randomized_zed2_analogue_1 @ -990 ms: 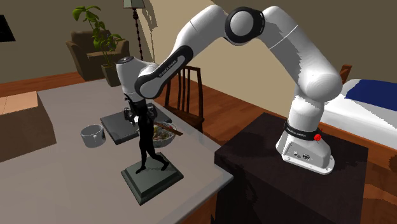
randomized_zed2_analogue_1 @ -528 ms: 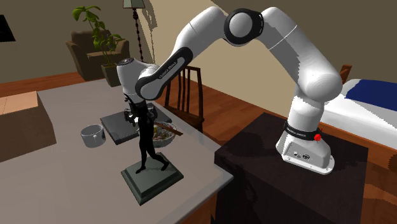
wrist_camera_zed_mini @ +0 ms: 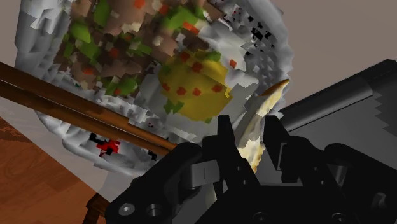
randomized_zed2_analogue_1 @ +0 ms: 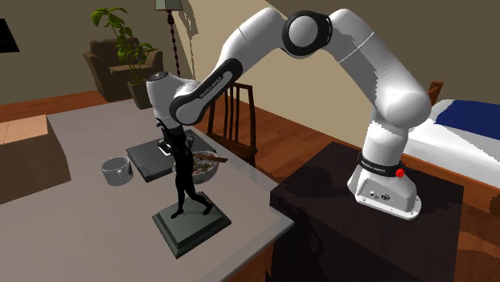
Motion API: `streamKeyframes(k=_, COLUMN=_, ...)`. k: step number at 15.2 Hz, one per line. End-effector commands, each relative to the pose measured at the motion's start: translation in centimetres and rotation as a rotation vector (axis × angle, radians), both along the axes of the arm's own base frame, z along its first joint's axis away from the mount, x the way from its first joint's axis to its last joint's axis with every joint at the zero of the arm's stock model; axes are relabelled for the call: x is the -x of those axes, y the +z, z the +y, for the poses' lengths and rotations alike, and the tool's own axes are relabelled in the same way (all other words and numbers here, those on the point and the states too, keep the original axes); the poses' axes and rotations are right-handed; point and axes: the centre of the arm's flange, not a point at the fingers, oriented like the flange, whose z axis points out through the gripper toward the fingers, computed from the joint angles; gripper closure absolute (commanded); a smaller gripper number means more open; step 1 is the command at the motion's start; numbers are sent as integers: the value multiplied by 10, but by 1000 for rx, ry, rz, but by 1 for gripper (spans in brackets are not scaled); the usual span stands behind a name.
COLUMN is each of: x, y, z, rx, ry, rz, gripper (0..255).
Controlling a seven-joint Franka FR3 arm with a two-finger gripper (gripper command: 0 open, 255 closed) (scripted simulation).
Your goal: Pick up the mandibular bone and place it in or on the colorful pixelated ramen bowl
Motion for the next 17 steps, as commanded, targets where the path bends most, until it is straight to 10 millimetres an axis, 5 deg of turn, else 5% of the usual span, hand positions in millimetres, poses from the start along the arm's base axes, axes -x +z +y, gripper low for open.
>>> streamKeyframes(k=1, x=1, y=-4, z=-1, rx=4, ry=0, rz=7, gripper=255)
streamKeyframes(k=17, x=1, y=59, z=-2, rx=4, ry=0, rz=6, gripper=255)
